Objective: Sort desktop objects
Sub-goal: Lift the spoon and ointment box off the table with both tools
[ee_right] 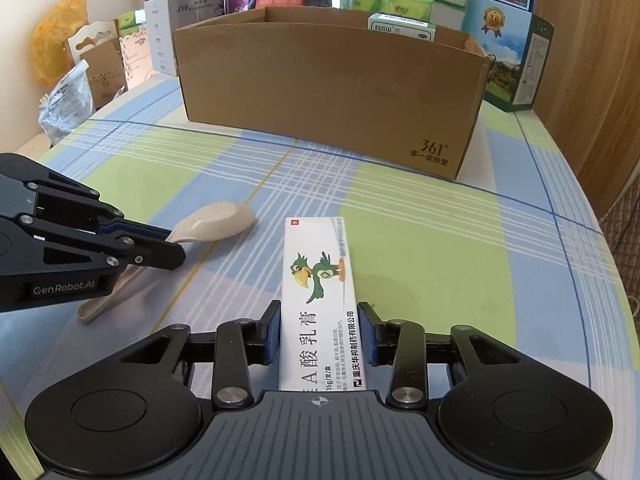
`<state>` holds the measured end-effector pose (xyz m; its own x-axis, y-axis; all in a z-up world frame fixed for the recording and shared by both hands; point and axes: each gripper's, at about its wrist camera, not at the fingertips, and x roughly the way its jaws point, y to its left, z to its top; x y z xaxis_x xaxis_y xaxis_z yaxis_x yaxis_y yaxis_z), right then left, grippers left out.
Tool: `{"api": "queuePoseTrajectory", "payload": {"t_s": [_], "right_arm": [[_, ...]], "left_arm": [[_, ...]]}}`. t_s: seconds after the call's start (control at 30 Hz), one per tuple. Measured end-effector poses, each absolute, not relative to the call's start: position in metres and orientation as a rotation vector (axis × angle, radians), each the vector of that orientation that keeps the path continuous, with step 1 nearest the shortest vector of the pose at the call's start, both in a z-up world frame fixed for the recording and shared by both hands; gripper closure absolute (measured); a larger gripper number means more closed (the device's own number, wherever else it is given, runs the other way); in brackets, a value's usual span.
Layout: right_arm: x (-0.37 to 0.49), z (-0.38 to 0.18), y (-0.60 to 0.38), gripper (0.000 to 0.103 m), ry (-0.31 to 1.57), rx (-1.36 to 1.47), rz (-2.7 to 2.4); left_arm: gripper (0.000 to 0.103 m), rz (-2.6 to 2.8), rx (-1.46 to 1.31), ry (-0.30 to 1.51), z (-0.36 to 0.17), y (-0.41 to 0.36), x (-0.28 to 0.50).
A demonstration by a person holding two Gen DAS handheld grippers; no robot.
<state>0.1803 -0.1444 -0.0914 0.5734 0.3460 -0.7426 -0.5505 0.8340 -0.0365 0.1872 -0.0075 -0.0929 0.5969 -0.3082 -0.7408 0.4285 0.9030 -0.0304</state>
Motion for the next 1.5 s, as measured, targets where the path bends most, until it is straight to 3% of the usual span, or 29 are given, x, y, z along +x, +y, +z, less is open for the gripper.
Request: {"api": "queuePoseTrajectory", "payload": {"t_s": [0.67, 1.13, 1.5], "right_arm": [[0.168, -0.065, -0.158, 0.068, 0.77, -0.176, 0.478], [0.138, -0.002, -0.171, 0.068, 0.746, -0.112, 0.428], [0.117, 0.025, -0.174, 0.068, 0.716, -0.082, 0.461]], "left_arm": [[0.099, -0.417, 0.092, 0.791, -0.075, -0.006, 0.184], [0.099, -0.326, -0.023, 0.725, -0.005, -0.016, 0.148], [0.099, -0.289, -0.096, 0.742, 0.016, -0.013, 0.109]]}}
